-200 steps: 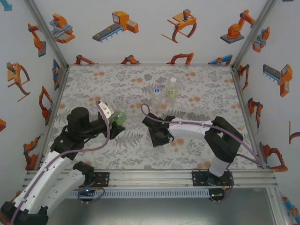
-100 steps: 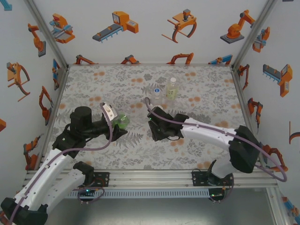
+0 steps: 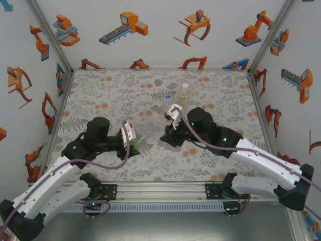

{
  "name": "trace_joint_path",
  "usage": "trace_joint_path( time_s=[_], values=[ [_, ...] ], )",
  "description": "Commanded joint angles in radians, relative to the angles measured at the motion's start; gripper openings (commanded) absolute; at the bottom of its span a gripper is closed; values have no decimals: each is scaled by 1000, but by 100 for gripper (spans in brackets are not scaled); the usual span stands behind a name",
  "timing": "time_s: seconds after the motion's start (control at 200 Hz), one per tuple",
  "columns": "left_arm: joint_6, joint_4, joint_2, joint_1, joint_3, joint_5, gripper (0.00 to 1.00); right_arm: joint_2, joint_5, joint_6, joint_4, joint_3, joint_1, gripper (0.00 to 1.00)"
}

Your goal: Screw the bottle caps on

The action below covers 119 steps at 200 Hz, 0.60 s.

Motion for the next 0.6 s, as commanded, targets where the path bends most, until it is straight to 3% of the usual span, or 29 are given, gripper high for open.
trace_joint_path(
  time_s=[0.0,0.185,0.591],
  values=[
    [102,-60,-5,-52,31,-17,0,-23,-202,-204,-19,45,8,9],
    [134,-96,0,-111,32,-84,0,-1,-324,-287,-35,91,13,9],
    [152,-126,13,-137,51,-96,0,87,-386,-318,-48,129,36,7]
  ],
)
